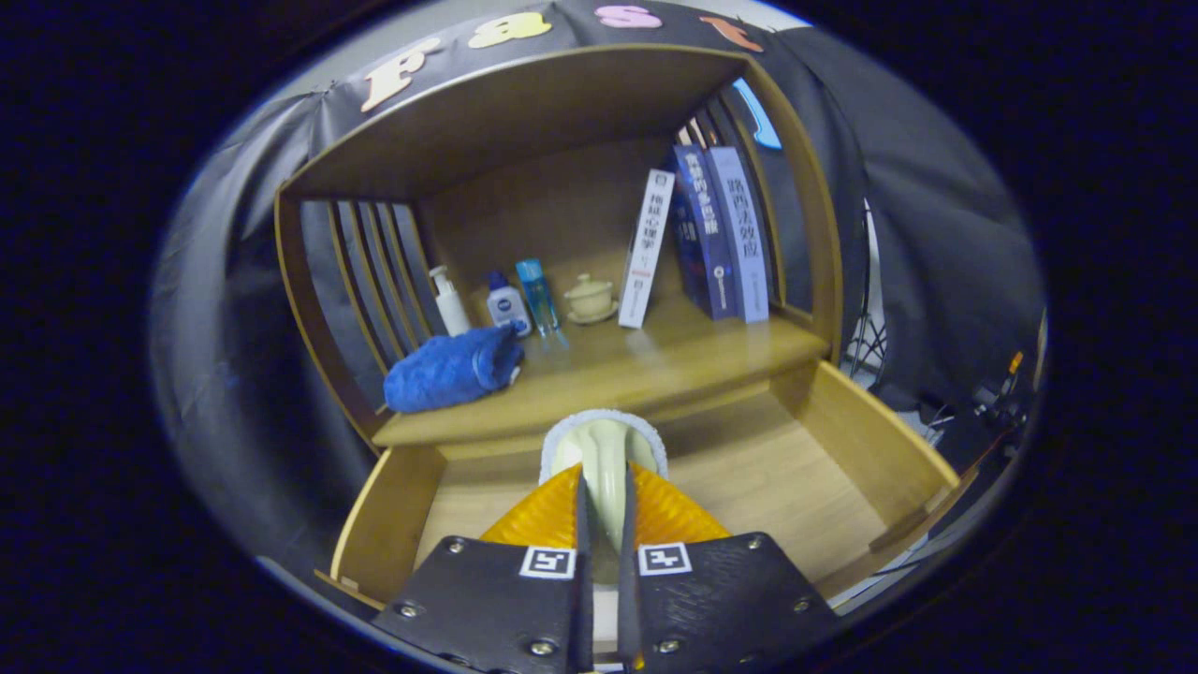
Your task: Pull open the drawer, take out the items inside it, and place them on the countertop above the cabinet.
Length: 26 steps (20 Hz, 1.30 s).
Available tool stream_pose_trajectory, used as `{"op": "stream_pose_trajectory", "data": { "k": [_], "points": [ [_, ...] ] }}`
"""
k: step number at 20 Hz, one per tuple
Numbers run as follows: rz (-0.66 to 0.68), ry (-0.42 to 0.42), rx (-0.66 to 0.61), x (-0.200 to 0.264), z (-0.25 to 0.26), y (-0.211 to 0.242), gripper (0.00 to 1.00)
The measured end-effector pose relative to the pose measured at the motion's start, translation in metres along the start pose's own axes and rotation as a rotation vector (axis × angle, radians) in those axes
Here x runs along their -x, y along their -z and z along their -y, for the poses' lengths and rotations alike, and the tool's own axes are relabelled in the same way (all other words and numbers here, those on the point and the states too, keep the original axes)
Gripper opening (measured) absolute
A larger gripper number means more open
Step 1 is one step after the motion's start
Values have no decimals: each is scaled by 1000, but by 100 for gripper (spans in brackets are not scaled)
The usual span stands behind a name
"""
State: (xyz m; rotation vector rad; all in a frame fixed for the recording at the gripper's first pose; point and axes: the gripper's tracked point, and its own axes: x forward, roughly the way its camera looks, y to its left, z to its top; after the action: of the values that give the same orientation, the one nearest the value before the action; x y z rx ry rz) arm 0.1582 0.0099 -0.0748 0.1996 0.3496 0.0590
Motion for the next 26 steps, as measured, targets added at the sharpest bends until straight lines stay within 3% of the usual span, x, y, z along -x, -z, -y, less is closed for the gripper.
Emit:
{"op": "stream_pose_trajectory", "data": {
  "k": [7,15,20,26],
  "points": [
    [179,-45,10,19,-17,-112,10],
    [215,-43,35,-14,-38,-182,10],
    [161,-16,50,-65,-40,-176,10],
    [-5,30,81,-136,-34,-96,10]
  ]
}}
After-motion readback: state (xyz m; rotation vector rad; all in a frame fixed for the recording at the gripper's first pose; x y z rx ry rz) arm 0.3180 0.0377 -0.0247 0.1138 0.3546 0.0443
